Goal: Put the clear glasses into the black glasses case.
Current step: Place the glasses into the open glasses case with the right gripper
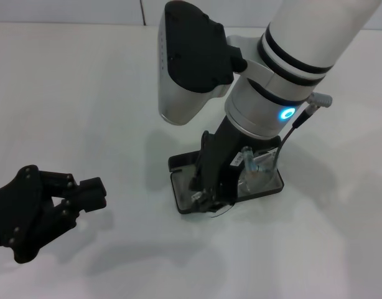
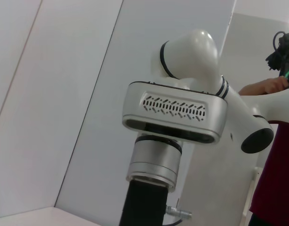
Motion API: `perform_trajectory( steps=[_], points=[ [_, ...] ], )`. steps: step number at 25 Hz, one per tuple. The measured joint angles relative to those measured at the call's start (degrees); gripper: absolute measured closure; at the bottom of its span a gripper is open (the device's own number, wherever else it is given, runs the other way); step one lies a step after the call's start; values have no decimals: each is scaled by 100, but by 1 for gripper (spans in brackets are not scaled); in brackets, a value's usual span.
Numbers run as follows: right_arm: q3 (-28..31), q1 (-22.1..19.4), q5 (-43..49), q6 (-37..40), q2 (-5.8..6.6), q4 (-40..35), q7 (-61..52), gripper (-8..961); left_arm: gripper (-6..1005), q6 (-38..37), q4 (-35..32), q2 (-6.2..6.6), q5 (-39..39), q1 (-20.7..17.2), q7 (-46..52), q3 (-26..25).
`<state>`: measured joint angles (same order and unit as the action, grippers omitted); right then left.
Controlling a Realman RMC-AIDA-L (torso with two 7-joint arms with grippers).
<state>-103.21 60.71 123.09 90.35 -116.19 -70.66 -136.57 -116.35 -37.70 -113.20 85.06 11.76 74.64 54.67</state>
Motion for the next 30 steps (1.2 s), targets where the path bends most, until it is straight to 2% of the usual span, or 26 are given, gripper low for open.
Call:
perform_trajectory(
  steps=[7,12,22,30],
  points=[
    [5,99,-393,89,0,445,243,662,909,0,6,-27,2,-7,2,0],
    [-40,198,-341,26,0,750,415,662,909,1,10,-39,6,-7,0,0],
    [93,131,849,294,0,174,485,662,909,7,57,-38,28,-34,28,8],
    [23,87,1057,243,0,270,730,661,909,9,160,-35,50,0,-13,4]
  ],
)
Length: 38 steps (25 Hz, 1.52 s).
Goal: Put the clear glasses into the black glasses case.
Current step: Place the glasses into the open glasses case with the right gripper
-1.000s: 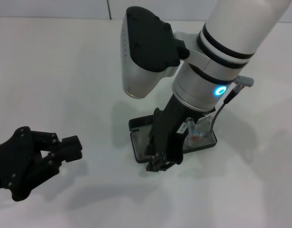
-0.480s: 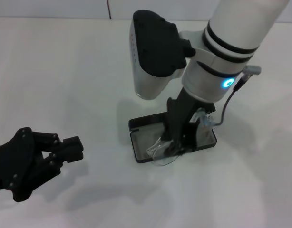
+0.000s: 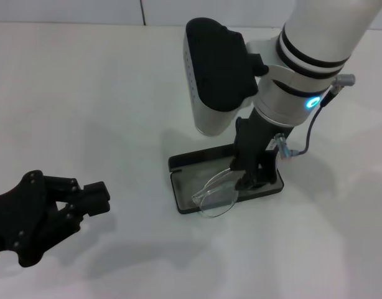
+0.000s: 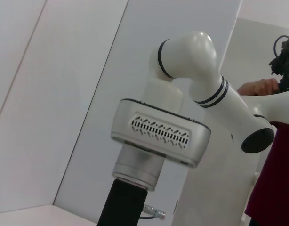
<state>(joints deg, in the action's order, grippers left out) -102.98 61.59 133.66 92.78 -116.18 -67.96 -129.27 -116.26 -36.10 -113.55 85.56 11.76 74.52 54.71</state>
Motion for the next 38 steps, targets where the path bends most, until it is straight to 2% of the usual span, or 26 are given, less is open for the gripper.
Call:
perform_trajectory(
  steps=[23,38],
  points=[
    [-512,-15,199,-617,0,343,311,661,909,0,6,-18,5,28,1,1],
    [-596,-15,242,-718,0,416,613,660,909,12,7,-18,4,48,2,-28]
  ],
)
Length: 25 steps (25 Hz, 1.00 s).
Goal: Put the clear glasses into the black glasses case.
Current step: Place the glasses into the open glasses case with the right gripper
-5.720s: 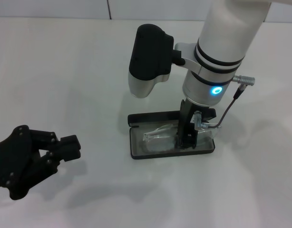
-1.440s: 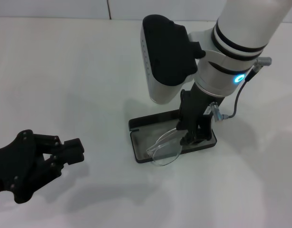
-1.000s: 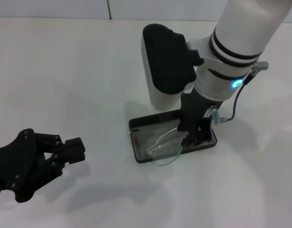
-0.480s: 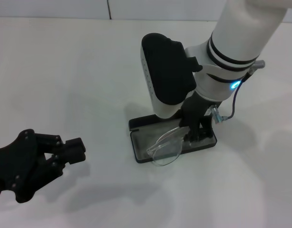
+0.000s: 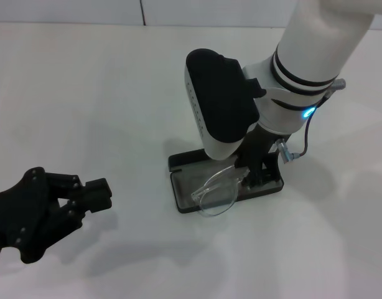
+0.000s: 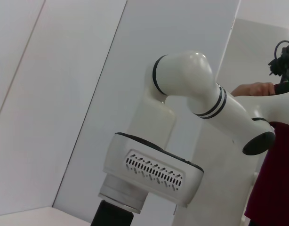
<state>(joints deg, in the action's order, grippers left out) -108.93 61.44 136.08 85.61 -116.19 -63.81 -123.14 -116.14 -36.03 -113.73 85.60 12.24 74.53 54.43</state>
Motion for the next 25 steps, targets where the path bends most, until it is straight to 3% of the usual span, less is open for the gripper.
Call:
perform_trajectory(
  steps=[25],
  points=[
    [-455,-1,-51,-177,-1,8,25,728,908,23,79,0,7,59,-9,-12]
  ],
)
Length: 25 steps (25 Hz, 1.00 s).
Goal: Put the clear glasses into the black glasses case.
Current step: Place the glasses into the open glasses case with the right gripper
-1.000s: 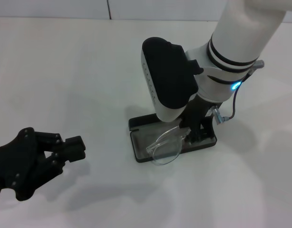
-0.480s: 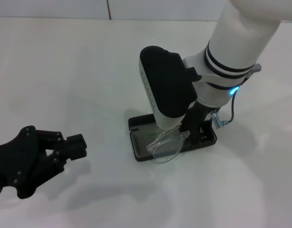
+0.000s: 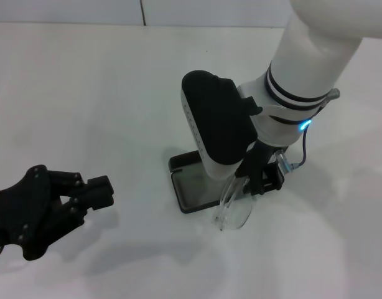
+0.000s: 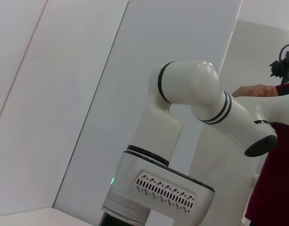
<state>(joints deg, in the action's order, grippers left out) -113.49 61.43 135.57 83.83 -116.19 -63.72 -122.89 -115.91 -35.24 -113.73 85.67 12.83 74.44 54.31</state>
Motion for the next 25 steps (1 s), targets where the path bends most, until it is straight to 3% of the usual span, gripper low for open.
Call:
perform_trajectory(
  steps=[8,14,25],
  points=[
    [-8,1,2,9,1,-13,-27,761,908,0,0,0,11,-1,0,0],
    [10,1,20,52,1,-23,-38,863,908,0,0,0,12,-15,0,2],
    [124,-106,13,302,1,-405,-49,916,908,-15,-1,-32,11,-58,-59,9]
  ],
)
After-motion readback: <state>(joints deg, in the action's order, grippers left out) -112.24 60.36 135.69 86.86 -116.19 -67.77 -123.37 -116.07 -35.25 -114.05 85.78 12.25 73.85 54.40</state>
